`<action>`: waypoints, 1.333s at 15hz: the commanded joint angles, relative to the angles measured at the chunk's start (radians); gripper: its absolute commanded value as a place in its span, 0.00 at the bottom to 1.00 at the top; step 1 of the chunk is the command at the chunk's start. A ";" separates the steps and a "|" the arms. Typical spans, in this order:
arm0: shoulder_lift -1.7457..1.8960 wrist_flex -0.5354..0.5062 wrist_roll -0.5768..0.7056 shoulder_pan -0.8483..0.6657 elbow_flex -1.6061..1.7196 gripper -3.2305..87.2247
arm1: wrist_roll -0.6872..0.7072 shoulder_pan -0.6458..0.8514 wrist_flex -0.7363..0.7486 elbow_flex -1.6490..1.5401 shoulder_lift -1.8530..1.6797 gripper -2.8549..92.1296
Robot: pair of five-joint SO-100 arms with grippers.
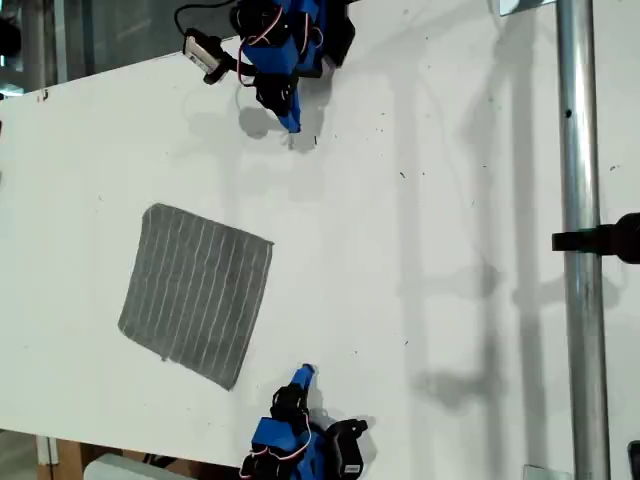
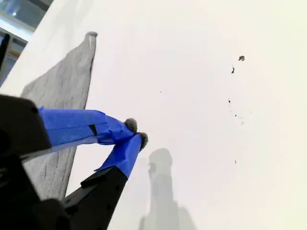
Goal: Grasp corners of a towel and fold twice.
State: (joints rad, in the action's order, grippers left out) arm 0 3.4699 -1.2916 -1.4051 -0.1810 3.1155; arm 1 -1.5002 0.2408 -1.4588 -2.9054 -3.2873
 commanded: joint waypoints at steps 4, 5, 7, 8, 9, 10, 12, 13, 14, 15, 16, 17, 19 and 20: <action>0.005 -0.003 -0.014 0.003 0.002 0.02 | 0.012 -0.006 0.000 0.014 0.000 0.03; 0.005 -0.003 -0.015 0.005 0.003 0.02 | 0.018 -0.031 0.021 0.041 0.000 0.03; 0.005 -0.002 -0.011 0.003 0.003 0.02 | 0.123 -0.025 0.187 0.224 0.247 0.03; 0.005 -0.002 -0.005 -0.005 0.003 0.02 | 0.215 -0.009 0.258 0.410 0.537 0.03; 0.005 -0.002 0.000 -0.008 0.003 0.02 | 0.321 0.005 0.290 0.618 0.799 0.03; 0.005 -0.002 0.002 -0.008 0.003 0.02 | 0.423 0.025 0.276 0.831 1.008 0.03; 0.005 -0.002 0.002 -0.005 0.003 0.02 | 0.595 0.066 0.155 1.305 1.410 0.03; 0.005 -0.002 0.002 -0.003 0.003 0.02 | 0.658 0.071 0.112 1.511 1.574 0.03; 0.005 -0.002 0.002 -0.003 0.003 0.02 | 0.703 0.075 0.120 1.641 1.686 0.03; 0.005 -0.002 0.002 -0.003 0.003 0.02 | 0.756 0.084 0.126 1.736 1.772 0.11; 0.005 -0.002 0.000 -0.003 0.003 0.02 | 0.807 0.104 0.141 1.787 1.824 0.29; 0.005 -0.002 -0.002 -0.003 0.003 0.02 | 0.864 0.124 0.195 1.789 1.844 0.35; 0.005 -0.002 -0.003 -0.003 0.003 0.02 | 0.954 0.160 0.265 1.810 1.914 0.37; 0.005 -0.002 -0.002 -0.003 0.003 0.02 | 0.986 0.175 0.282 1.819 1.970 0.38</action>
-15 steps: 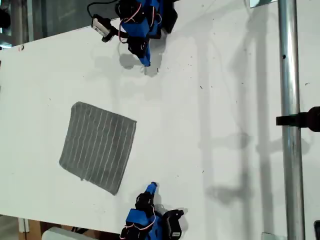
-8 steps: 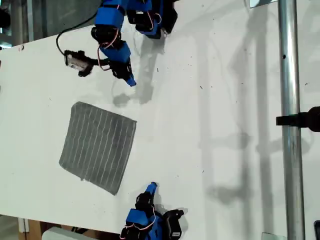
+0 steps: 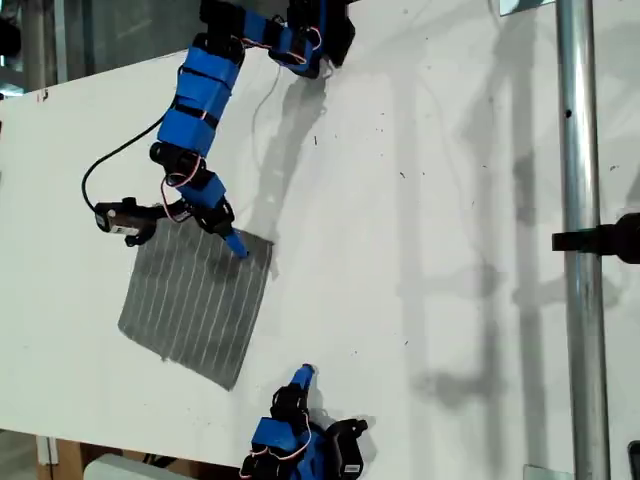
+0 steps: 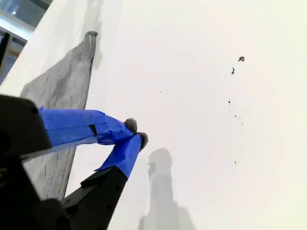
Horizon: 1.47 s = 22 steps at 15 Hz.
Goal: Grasp corners of a towel and fold twice.
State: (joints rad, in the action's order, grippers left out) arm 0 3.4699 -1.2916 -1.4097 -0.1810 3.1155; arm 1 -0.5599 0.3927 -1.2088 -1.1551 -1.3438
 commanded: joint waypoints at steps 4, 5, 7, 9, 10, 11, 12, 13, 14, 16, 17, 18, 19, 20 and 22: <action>0.005 -0.002 -0.003 0.002 0.003 0.02 | 0.149 0.069 0.075 0.184 0.327 0.43; 0.005 -0.002 -0.003 0.002 0.003 0.02 | 0.160 0.064 0.075 0.250 0.405 0.43; 0.005 -0.002 -0.012 0.005 0.003 0.02 | 0.181 0.058 0.124 0.301 0.489 0.42; 0.005 -0.002 -0.018 0.008 0.003 0.02 | 0.189 0.074 0.163 0.302 0.517 0.42; 0.005 -0.002 -0.018 0.009 0.003 0.02 | 0.190 0.075 0.183 0.302 0.525 0.42; 0.005 -0.002 -0.020 0.009 0.003 0.02 | 0.193 0.078 0.198 0.302 0.538 0.41; 0.005 -0.002 -0.020 0.006 0.003 0.02 | 0.193 0.091 0.204 0.302 0.560 0.39; 0.005 -0.002 -0.021 0.005 0.003 0.02 | 0.193 0.107 0.189 0.301 0.578 0.32; 0.005 -0.002 -0.021 0.005 0.003 0.02 | 0.193 0.112 0.169 0.296 0.574 0.28; 0.005 -0.002 -0.018 0.000 0.003 0.02 | 0.195 0.110 0.097 0.295 0.575 0.23; 0.005 -0.002 -0.017 -0.003 0.003 0.02 | 0.195 0.103 0.058 0.295 0.575 0.21; 0.005 -0.002 -0.015 -0.006 0.003 0.02 | 0.195 0.094 0.025 0.295 0.575 0.19; 0.005 -0.002 -0.012 -0.009 0.003 0.02 | 0.195 0.084 -0.008 0.293 0.575 0.18; 0.005 -0.002 -0.012 -0.011 0.003 0.02 | 0.198 0.074 -0.032 0.293 0.577 0.20; 0.005 -0.002 -0.014 -0.009 0.003 0.02 | 0.202 0.061 -0.067 0.293 0.583 0.23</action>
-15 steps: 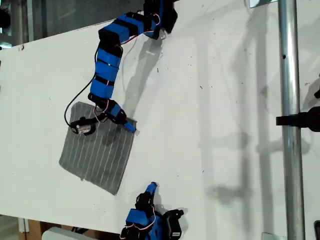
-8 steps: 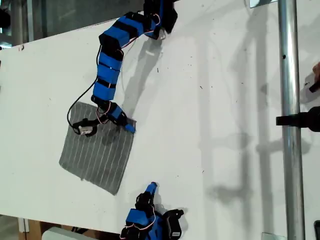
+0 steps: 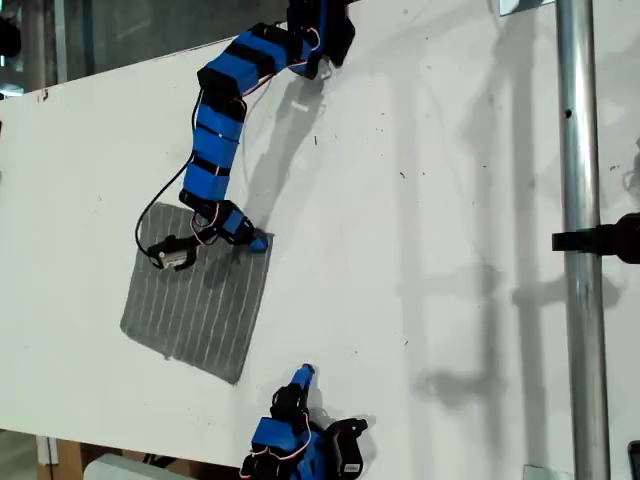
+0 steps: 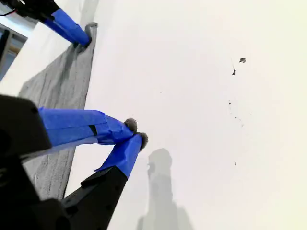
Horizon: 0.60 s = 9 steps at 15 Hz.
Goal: Grasp corners of a towel and fold twice.
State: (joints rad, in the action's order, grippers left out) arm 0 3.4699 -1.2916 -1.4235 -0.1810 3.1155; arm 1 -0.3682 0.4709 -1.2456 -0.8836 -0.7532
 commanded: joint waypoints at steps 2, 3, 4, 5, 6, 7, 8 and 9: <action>0.005 -0.002 -0.005 -0.003 0.003 0.02 | 0.011 -0.025 -0.072 0.023 -0.003 0.25; 0.005 -0.002 -0.008 0.000 0.003 0.02 | 0.011 -0.026 -0.095 0.023 0.002 0.25; 0.005 -0.002 -0.009 0.002 0.003 0.02 | 0.011 -0.028 -0.118 0.025 0.008 0.25; 0.005 -0.002 -0.009 0.002 0.003 0.02 | 0.011 -0.028 -0.143 0.025 0.012 0.25; 0.005 -0.002 -0.009 0.002 0.003 0.02 | 0.011 -0.029 -0.170 0.025 0.020 0.25; 0.005 -0.002 -0.012 0.003 0.003 0.02 | 0.011 -0.032 -0.196 0.023 0.028 0.25; 0.005 -0.002 -0.014 0.005 0.003 0.02 | 0.011 -0.035 -0.218 0.023 0.035 0.25; 0.005 -0.002 -0.014 0.005 0.003 0.02 | 0.012 -0.040 -0.230 0.018 0.038 0.26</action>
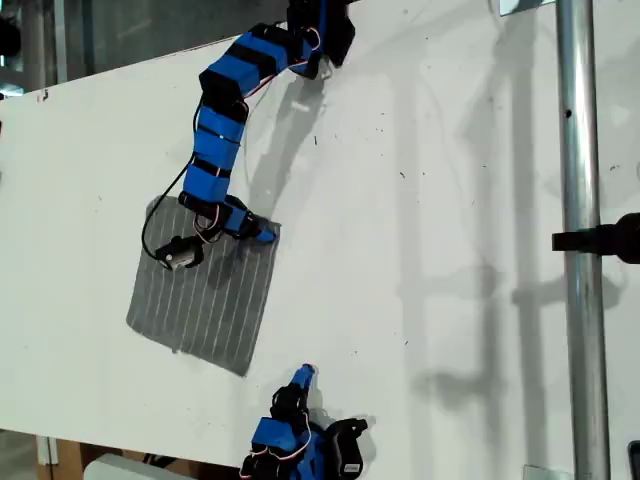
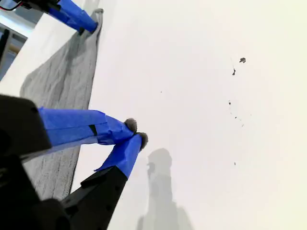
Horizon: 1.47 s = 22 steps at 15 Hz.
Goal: Grasp corners of a towel and fold twice.
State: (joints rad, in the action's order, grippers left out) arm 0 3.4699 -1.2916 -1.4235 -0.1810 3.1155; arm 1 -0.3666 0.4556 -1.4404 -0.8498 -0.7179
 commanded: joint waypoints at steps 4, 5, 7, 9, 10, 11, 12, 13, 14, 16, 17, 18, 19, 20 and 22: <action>0.005 -0.002 -0.012 0.006 0.003 0.02 | 0.015 -0.044 -0.101 -0.049 0.018 0.28; 0.005 -0.002 -0.012 0.006 0.003 0.02 | 0.015 -0.051 -0.115 -0.064 0.018 0.28; 0.005 -0.002 -0.011 0.005 0.003 0.02 | 0.025 -0.064 -0.141 -0.077 0.029 0.28; 0.005 -0.002 -0.011 0.005 0.003 0.02 | 0.020 -0.089 -0.176 -0.081 -0.002 0.28; 0.005 -0.002 -0.011 0.005 0.003 0.02 | 0.011 -0.112 -0.206 -0.081 -0.072 0.28; 0.005 -0.002 -0.011 0.005 0.003 0.02 | -0.005 -0.130 -0.264 -0.072 -0.166 0.30; 0.005 -0.002 -0.011 0.005 0.003 0.02 | -0.020 -0.144 -0.321 -0.072 -0.293 0.32; 0.005 -0.002 -0.011 0.005 0.003 0.02 | -0.034 -0.150 -0.359 -0.074 -0.437 0.32; 0.005 -0.002 -0.008 0.000 0.003 0.02 | -0.049 -0.140 -0.382 -0.083 -0.566 0.33; 0.005 -0.002 -0.002 -0.008 0.003 0.02 | -0.058 -0.086 -0.314 -0.169 -0.736 0.34; 0.005 -0.002 0.000 -0.008 0.003 0.02 | -0.058 -0.058 -0.247 -0.210 -0.770 0.34; 0.005 -0.002 0.000 -0.006 0.003 0.02 | -0.072 -0.032 -0.153 -0.255 -0.798 0.35; 0.005 -0.002 -0.005 -0.003 0.003 0.02 | -0.097 -0.011 -0.015 -0.333 -0.856 0.35; 0.005 -0.002 -0.006 0.000 0.003 0.02 | -0.129 0.012 0.124 -0.408 -0.917 0.35; 0.005 -0.002 -0.006 0.002 0.003 0.02 | -0.167 0.051 0.288 -0.476 -0.988 0.35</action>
State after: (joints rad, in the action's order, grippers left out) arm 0 3.4699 -1.2916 -1.4251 -0.1810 3.1155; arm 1 -0.5123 0.4817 -1.2594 -1.3162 -1.6045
